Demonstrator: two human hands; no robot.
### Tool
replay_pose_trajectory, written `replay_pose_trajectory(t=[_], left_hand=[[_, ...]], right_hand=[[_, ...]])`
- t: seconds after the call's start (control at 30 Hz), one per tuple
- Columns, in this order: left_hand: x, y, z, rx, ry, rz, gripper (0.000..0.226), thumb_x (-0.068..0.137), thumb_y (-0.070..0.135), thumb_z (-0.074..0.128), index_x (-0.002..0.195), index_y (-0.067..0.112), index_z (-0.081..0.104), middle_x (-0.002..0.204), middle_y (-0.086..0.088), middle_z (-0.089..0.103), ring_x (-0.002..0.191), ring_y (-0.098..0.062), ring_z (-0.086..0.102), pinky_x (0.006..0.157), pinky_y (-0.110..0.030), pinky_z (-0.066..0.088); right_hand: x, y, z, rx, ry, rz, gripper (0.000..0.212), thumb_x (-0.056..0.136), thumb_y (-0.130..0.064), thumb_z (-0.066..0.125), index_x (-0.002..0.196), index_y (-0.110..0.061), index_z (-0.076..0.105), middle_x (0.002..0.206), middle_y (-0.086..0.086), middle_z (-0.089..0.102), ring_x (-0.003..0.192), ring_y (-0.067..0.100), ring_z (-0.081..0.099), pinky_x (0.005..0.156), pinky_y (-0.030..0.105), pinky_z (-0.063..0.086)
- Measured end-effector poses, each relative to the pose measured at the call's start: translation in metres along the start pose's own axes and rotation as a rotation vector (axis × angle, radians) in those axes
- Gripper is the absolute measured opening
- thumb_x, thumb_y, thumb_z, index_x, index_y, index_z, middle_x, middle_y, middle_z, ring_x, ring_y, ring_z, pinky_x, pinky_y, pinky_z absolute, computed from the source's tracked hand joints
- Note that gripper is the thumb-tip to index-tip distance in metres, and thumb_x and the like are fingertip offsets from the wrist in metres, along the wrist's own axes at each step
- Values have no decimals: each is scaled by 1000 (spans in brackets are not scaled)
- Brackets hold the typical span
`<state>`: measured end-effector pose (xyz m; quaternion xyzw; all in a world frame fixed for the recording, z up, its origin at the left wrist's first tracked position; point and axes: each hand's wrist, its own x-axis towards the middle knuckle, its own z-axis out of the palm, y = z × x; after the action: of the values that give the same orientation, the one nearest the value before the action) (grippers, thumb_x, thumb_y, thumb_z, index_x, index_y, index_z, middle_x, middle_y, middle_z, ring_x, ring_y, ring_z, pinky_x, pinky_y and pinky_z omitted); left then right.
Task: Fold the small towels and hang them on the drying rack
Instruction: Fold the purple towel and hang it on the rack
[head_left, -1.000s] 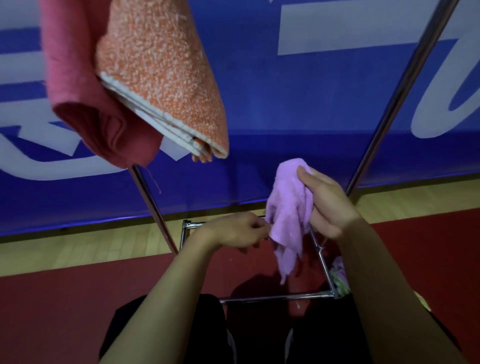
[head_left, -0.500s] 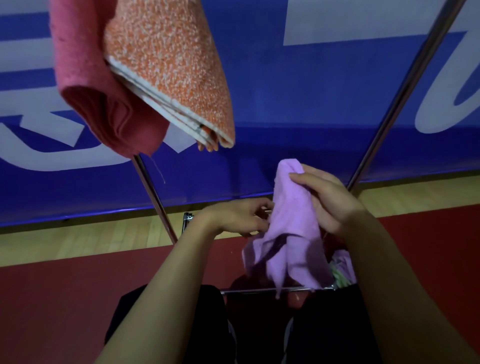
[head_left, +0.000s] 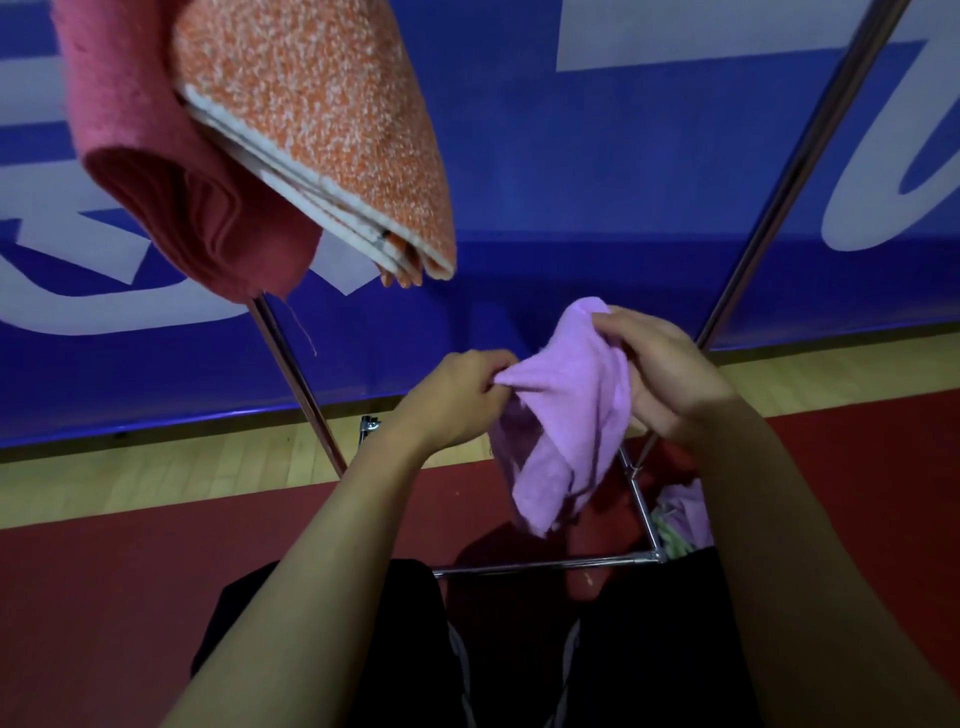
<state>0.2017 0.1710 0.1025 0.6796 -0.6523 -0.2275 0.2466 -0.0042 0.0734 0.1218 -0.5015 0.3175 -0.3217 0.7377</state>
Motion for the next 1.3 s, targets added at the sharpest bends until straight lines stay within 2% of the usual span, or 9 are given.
replay_pose_trajectory(t=[0.2, 0.4, 0.53, 0.67, 0.77, 0.93, 1.07, 1.17, 1.3], left_hand=[[0, -8, -15, -49, 113, -14, 21, 87, 27, 40, 85, 24, 61, 78, 3, 65, 74, -18, 55, 65, -33, 39], [-6, 7, -23, -41, -27, -189, 28, 97, 31, 51, 118, 21, 66, 112, -2, 72, 101, -22, 65, 75, -26, 46], [-22, 24, -18, -104, -427, -438, 37, 111, 35, 41, 134, 16, 64, 134, -9, 65, 116, -22, 61, 84, -18, 48], [-26, 38, -23, -737, -373, -502, 58, 109, 33, 44, 60, 21, 74, 63, 5, 68, 61, -11, 65, 54, -20, 50], [-22, 37, -29, -1274, -257, -435, 42, 101, 47, 53, 76, 16, 68, 74, -1, 69, 70, -9, 69, 61, -17, 55], [-14, 30, -27, -1771, -52, -248, 50, 107, 34, 41, 76, 16, 75, 87, -1, 73, 89, -19, 73, 84, -31, 61], [-9, 29, -29, -1842, 60, -272, 33, 108, 31, 43, 82, 24, 62, 99, 7, 55, 100, -17, 61, 95, -34, 53], [-11, 32, -34, -1801, 31, -299, 29, 105, 30, 41, 93, 17, 65, 102, -1, 60, 99, -21, 65, 94, -36, 54], [-4, 28, -36, -1645, 112, -445, 12, 100, 28, 49, 92, 23, 56, 96, 9, 46, 99, -7, 55, 96, -30, 48]], right_hand=[[-14, 9, -21, -1121, -223, 90, 70, 75, -90, 51, 119, -38, 66, 116, -22, 71, 113, 3, 64, 104, 31, 48], [-11, 11, -14, -1356, -349, 100, 21, 84, -56, 77, 73, -41, 66, 64, -28, 65, 64, -6, 57, 63, 16, 45], [-2, 16, -21, -1279, -122, -249, 11, 88, -21, 74, 96, -26, 80, 91, -3, 73, 93, 15, 63, 87, 33, 50], [0, 19, -9, -1193, 58, -376, 18, 93, -24, 73, 110, -17, 78, 112, 2, 59, 102, 12, 56, 93, 20, 40], [3, 28, -1, -1195, 93, -390, 19, 99, -32, 64, 113, -26, 75, 108, 1, 58, 100, 10, 54, 90, 19, 38], [-1, 18, -8, -1367, -71, 106, 13, 101, -21, 59, 112, -16, 63, 111, 12, 65, 104, 26, 62, 76, 30, 37], [-13, 27, -8, -1032, -122, 535, 41, 110, -17, 40, 79, -9, 65, 64, 10, 69, 68, 28, 69, 56, 27, 52], [-11, 21, 1, -917, -77, 323, 69, 99, -71, 36, 56, -23, 60, 54, 1, 60, 56, 20, 59, 60, 20, 50], [-4, 9, 6, -241, -73, 130, 91, 73, -91, 36, 110, -19, 77, 107, 10, 75, 106, 26, 69, 101, 44, 53]])
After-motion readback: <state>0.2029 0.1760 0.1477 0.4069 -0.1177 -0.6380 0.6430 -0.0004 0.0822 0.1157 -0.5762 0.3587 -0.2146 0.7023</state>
